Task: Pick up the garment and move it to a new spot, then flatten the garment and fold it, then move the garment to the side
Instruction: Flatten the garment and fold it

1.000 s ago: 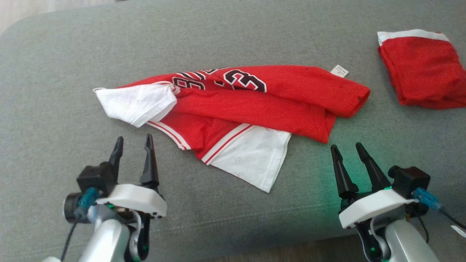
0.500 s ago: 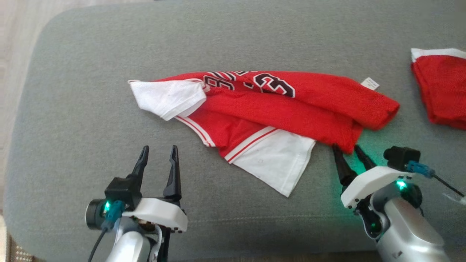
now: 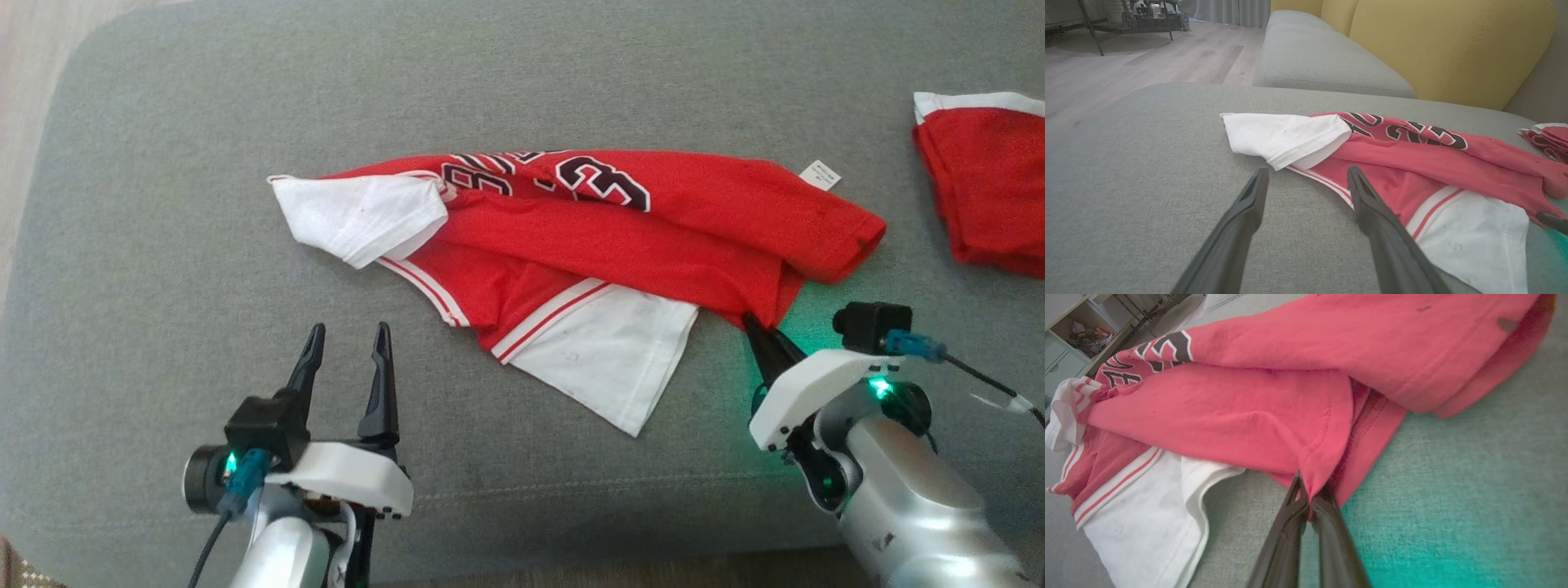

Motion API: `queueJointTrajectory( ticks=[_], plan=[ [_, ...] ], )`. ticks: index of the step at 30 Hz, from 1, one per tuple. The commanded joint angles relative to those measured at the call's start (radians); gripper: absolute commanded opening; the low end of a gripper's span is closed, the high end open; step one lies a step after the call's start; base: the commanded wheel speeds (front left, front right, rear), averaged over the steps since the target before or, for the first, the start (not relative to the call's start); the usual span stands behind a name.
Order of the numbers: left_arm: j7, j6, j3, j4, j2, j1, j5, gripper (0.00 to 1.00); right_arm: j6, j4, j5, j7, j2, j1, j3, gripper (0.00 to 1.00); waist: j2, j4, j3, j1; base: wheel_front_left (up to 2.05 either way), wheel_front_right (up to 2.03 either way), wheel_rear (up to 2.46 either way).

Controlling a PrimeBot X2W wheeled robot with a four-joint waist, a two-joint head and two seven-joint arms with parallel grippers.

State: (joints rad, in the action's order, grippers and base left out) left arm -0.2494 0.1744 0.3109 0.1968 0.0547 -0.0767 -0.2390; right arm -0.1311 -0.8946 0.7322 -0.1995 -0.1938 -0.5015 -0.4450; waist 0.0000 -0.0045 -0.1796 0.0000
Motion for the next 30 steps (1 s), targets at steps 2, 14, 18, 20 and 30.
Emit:
queueJointTrajectory(
  ticks=[2,14,18,20,30],
  plan=[
    [-0.012,-0.006,-0.035,-0.033,-0.004,-0.016,0.009,1.00,0.000,0.034,0.006,-0.012,-0.018,0.013,-0.043,0.00,0.0000,-0.009,0.003,0.0000,0.00,0.00,0.00],
    [-0.012,-0.003,-0.050,-0.038,-0.004,0.001,0.009,1.00,0.000,0.373,0.109,0.135,-0.173,0.269,-0.190,0.00,0.0000,-0.063,-0.005,0.0000,0.00,0.00,0.00],
    [-0.012,-0.006,-0.053,-0.031,-0.004,-0.006,0.014,1.00,0.000,0.473,0.150,0.178,-0.209,0.325,-0.148,1.00,0.0000,-0.074,-0.006,0.0000,0.00,0.00,0.00],
    [-0.012,-0.009,-0.053,-0.028,-0.004,-0.009,0.016,1.00,0.000,0.504,0.148,0.173,-0.220,0.344,-0.101,1.00,0.0000,-0.075,-0.004,0.0000,0.00,0.00,0.00],
    [-0.012,-0.009,-0.036,-0.025,-0.004,-0.015,0.019,1.00,0.000,0.591,0.126,0.174,-0.198,0.396,0.073,1.00,0.0000,-0.062,-0.007,0.0000,0.00,0.00,0.00]
  ],
)
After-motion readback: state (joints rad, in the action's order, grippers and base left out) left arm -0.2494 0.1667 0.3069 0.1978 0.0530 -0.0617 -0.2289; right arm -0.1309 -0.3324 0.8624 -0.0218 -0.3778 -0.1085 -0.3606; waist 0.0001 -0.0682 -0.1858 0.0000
